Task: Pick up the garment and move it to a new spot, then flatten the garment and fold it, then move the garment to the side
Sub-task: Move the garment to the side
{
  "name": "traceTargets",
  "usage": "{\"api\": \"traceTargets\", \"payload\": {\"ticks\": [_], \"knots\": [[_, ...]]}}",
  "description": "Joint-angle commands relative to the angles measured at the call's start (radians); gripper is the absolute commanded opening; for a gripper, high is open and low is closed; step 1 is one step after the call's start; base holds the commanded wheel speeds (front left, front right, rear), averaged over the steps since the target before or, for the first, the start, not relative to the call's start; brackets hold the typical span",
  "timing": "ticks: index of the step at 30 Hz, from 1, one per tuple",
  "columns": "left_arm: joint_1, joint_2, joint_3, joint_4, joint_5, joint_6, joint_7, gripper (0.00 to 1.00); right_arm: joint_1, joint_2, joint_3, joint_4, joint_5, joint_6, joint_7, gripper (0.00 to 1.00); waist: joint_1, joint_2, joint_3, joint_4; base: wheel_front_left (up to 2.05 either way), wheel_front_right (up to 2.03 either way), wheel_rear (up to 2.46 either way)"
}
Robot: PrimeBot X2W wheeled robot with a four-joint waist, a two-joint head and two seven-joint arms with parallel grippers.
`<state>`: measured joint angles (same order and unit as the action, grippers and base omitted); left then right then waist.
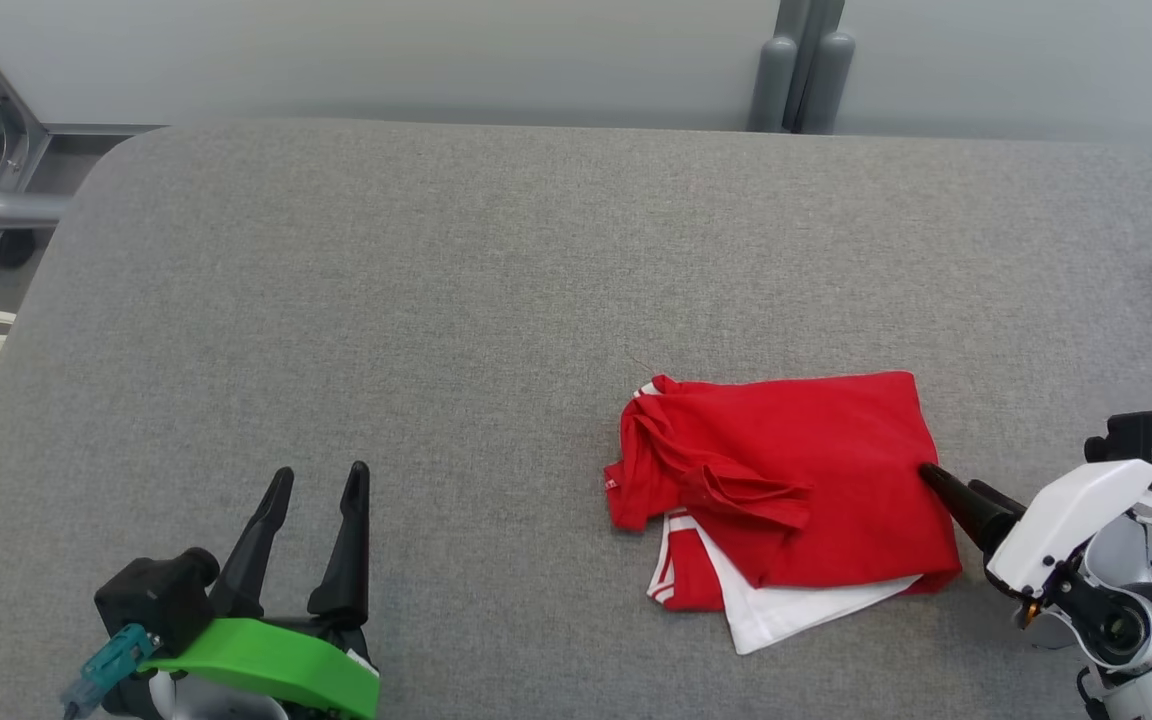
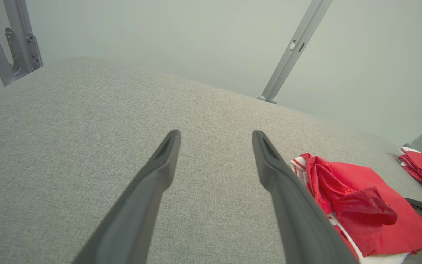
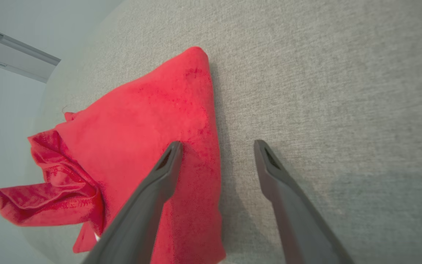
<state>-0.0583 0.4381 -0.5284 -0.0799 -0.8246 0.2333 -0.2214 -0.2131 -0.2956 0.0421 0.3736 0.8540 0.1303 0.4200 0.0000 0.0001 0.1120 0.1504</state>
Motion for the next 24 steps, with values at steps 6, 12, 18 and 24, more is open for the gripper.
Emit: {"api": "traceTargets", "payload": {"ticks": [6,12,18,24], "knots": [[-0.031,-0.008,-0.009,0.012,0.008,-0.01,0.0,1.0,-0.054,0.009,-0.015,0.044,0.055,0.0,0.066,1.0,0.0,-0.0001,0.009,0.023,0.0,0.0,0.0],[-0.049,-0.03,-0.019,0.034,0.008,-0.02,-0.006,1.0,-0.122,0.028,-0.02,0.155,0.048,0.001,0.085,0.0,0.0,-0.0001,0.008,0.057,0.0,0.0,0.0],[-0.036,-0.045,-0.015,0.05,0.003,-0.022,-0.018,1.0,-0.158,0.005,0.068,0.015,0.118,0.001,0.131,0.0,0.0,-0.0001,-0.015,0.08,0.0,0.0,0.0],[-0.012,-0.044,-0.001,0.053,-0.001,-0.022,-0.026,1.0,-0.138,-0.073,0.146,-0.239,0.176,0.001,0.218,0.0,0.0,-0.0001,-0.031,0.074,0.0,0.0,0.0]]}}
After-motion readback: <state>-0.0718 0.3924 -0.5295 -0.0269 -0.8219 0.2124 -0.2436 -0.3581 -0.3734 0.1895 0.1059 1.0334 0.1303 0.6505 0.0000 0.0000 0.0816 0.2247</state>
